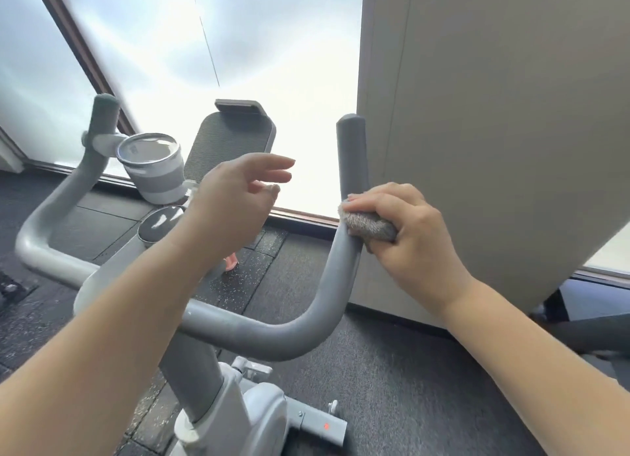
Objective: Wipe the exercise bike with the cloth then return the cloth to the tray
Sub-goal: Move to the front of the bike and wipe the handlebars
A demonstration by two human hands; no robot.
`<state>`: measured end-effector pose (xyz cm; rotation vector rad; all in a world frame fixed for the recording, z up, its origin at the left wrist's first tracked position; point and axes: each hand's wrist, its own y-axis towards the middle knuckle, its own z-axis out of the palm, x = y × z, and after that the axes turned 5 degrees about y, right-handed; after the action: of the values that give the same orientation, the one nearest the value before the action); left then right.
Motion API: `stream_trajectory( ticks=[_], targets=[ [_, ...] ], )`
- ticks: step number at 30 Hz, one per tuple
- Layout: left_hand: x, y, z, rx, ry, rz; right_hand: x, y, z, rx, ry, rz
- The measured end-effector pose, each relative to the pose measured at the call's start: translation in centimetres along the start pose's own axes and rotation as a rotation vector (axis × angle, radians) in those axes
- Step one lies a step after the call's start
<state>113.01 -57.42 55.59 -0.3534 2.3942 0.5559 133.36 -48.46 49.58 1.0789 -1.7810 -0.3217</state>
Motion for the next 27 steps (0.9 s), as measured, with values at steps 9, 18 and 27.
stream_trajectory(
  ticks=[9, 18, 27],
  targets=[
    [4.6, -4.0, -4.9, 0.258, 0.278, 0.108, 3.2, 3.7, 0.5, 0.006, -0.254, 0.038],
    [7.5, -6.7, -6.9, 0.379, 0.334, 0.150, 6.7, -1.8, -0.4, 0.204, 0.023, 0.359],
    [9.1, -7.4, -7.3, 0.409, 0.419, 0.187, 6.9, -0.2, 2.2, 0.180, -0.390, 0.226]
  ],
)
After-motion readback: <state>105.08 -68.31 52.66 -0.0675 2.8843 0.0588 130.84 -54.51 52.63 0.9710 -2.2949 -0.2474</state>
